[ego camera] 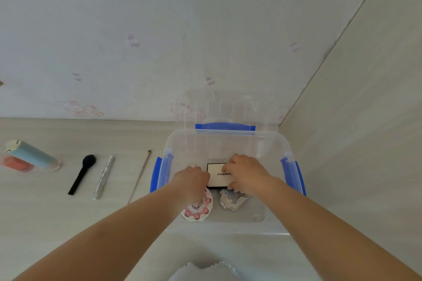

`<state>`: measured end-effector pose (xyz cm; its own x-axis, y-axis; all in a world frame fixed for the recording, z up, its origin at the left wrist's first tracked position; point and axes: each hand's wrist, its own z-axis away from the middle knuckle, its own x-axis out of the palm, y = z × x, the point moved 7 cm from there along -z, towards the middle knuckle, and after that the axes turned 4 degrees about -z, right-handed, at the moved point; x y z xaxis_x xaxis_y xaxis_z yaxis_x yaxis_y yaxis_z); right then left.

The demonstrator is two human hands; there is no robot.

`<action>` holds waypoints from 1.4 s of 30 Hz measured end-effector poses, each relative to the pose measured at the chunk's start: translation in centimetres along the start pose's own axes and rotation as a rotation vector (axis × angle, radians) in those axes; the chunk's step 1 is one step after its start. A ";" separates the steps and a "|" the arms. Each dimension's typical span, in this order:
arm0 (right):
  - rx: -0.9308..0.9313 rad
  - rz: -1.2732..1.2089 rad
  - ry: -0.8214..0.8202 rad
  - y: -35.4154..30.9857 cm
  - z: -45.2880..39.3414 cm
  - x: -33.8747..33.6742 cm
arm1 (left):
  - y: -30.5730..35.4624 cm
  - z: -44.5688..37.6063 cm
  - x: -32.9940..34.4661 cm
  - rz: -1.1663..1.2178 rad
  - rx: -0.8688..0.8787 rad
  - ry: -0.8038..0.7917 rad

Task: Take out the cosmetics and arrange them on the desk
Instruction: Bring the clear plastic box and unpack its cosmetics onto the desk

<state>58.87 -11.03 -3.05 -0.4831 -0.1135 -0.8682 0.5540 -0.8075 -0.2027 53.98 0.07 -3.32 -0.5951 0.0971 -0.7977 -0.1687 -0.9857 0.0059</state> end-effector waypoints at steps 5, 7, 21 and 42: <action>0.023 -0.062 -0.021 0.0 0.1 0.4 | 0.0 0.1 0.1 -0.008 -0.008 -0.019; 0.037 -0.060 -0.024 0.1 0.1 0.6 | 0.0 0.1 0.1 -0.001 -0.011 -0.023; 0.133 -0.339 -0.060 1.1 -0.1 0.7 | 0.0 0.0 -0.4 0.054 -0.005 -0.013; -0.068 -1.253 0.523 -0.9 10.7 -11.0 | -3.2 13.7 -7.2 1.131 -0.126 0.510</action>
<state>56.40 -15.22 11.59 -0.3793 0.9128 -0.1518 -0.0242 -0.1738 -0.9845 48.07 4.44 10.62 0.0197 -0.8504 -0.5258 0.3322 -0.4905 0.8057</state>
